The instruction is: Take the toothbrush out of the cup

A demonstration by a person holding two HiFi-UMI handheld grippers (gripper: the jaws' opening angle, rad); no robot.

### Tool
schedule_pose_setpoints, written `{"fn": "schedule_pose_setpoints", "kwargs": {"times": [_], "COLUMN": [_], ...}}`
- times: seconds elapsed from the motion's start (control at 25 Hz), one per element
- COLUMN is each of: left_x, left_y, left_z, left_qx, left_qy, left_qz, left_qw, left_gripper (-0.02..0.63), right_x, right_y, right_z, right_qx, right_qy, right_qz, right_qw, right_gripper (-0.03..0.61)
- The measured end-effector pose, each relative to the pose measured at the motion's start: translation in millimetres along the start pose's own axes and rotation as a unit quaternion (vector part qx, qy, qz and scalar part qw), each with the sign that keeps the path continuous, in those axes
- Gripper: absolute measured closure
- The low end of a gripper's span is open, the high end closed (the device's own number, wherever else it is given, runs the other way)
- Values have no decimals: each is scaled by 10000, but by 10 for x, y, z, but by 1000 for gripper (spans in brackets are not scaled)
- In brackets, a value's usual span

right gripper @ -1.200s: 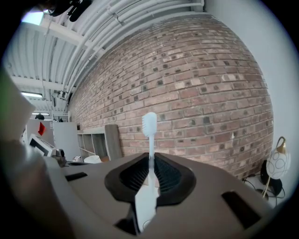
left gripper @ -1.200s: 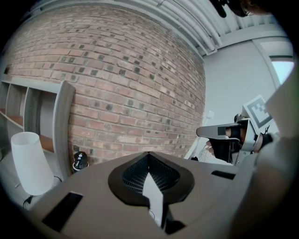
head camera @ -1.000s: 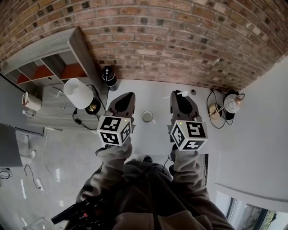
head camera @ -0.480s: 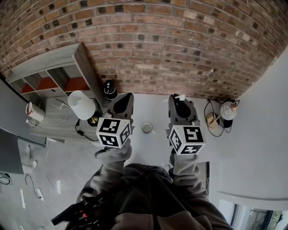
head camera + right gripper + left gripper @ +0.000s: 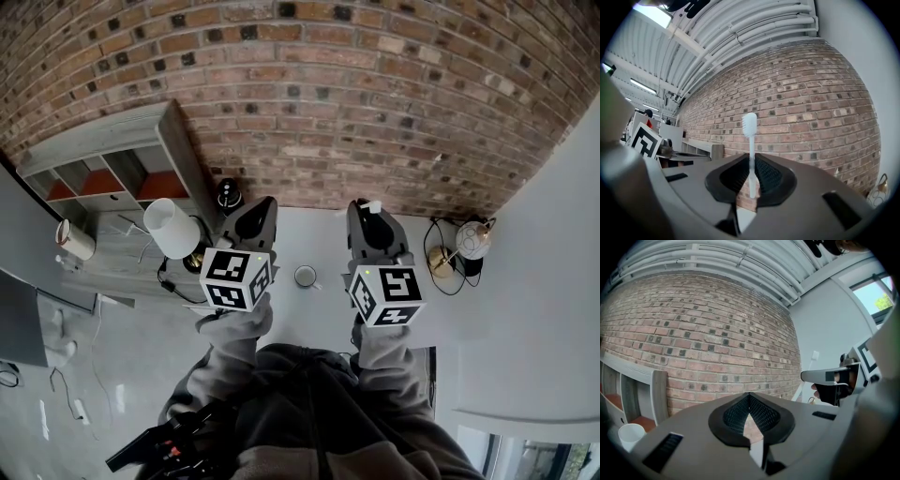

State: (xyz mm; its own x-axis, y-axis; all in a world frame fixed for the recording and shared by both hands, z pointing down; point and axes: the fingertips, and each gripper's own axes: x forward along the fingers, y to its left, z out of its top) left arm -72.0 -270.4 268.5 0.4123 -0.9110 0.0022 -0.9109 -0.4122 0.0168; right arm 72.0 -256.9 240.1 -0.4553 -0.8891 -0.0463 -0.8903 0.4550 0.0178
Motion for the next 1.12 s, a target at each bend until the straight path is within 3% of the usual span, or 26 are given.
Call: {"fn": "schedule_pose_setpoints", "kwargs": {"times": [1.12], "left_x": [21], "left_y": [-45], "left_z": [-65], "left_qx": [-14], "left_qy": [66], "left_qz": [-56], "left_qw": [10000], "left_gripper": [624], "right_x": [-15], "right_y": [36], "right_z": [-3], "right_qx": [-99], "right_qy": [-1], "right_qz": [33], "right_qw": [9999], "right_gripper": [538]}}
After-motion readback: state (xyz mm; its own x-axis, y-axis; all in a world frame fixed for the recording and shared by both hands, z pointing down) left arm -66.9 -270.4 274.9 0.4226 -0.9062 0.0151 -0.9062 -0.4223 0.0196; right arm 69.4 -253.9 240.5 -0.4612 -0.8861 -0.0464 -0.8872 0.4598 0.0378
